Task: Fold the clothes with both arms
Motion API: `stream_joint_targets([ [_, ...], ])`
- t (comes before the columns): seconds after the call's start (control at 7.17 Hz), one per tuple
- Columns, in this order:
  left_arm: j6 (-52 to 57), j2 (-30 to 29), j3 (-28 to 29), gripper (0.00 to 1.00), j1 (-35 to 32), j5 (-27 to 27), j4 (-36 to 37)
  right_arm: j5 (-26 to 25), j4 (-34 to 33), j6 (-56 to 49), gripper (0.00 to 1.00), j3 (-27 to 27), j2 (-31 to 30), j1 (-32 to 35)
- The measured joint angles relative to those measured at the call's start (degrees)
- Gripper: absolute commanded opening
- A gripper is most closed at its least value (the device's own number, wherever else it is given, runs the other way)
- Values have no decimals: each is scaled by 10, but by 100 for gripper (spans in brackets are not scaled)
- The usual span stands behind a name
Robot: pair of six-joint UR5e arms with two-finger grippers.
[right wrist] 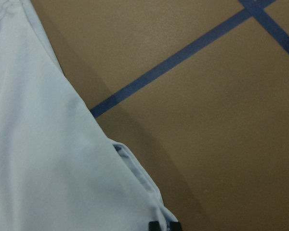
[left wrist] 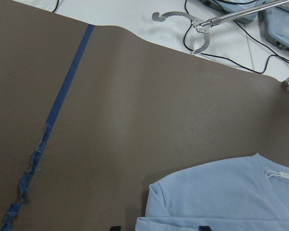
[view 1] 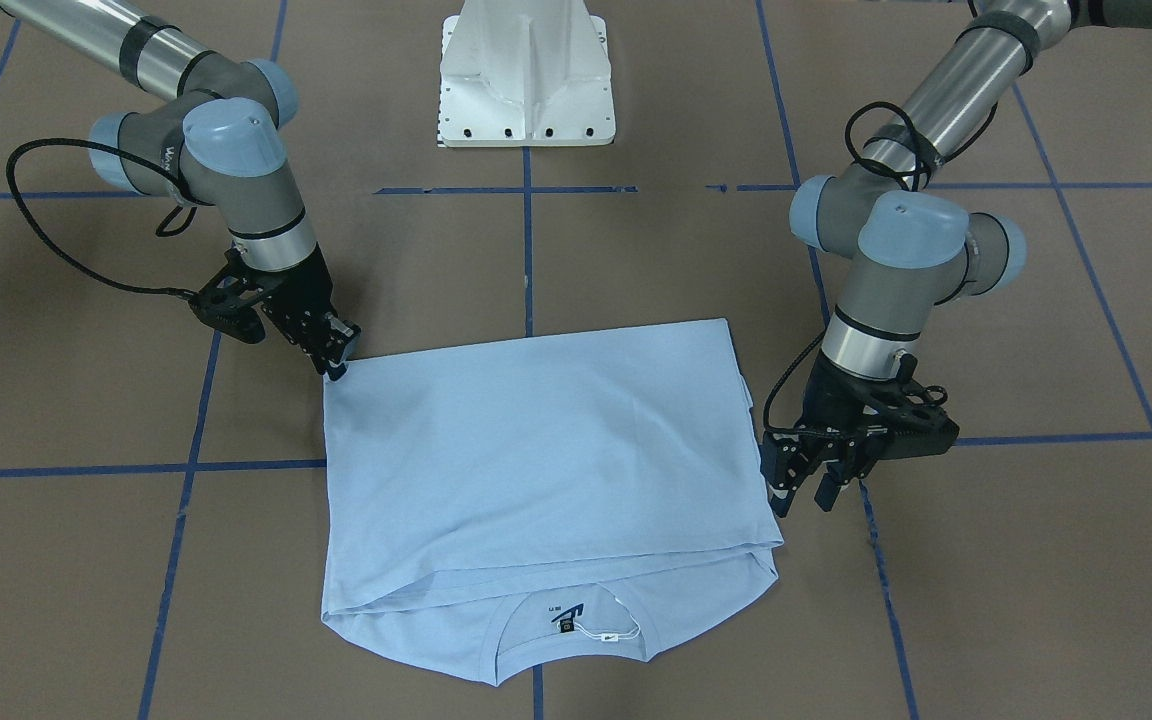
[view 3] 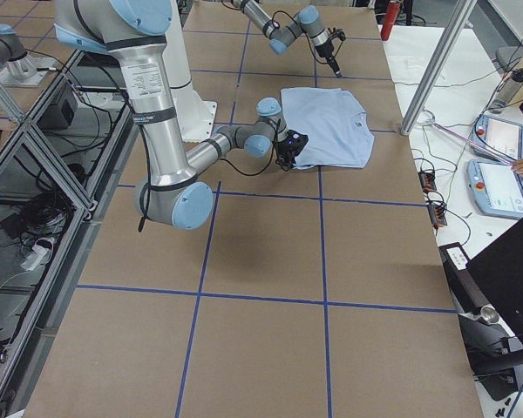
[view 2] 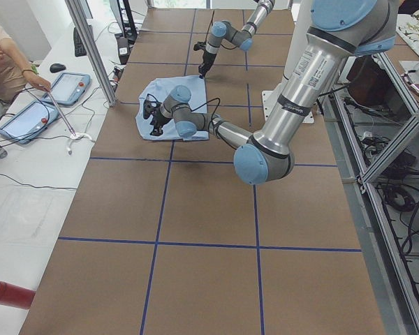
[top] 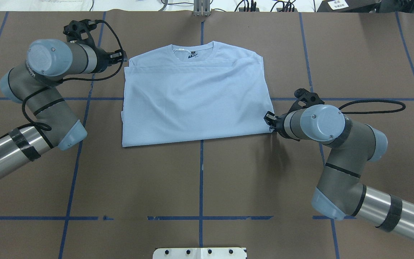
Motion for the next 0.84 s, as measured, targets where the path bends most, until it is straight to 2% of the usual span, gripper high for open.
stream_joint_targets([
  [0.28,-1,0,-2,62,0,0,1,1,0,-1,0,10,-2,1],
  [0.42,-7,-1,-4,62,0,0,1,2,-3,-1,0,38,-16,-4],
  [0.56,-16,-1,-7,62,1,-1,1,4,-6,0,0,89,-47,-23],
  [0.84,-38,5,-36,64,12,-4,4,7,-18,33,0,218,-148,-98],
])
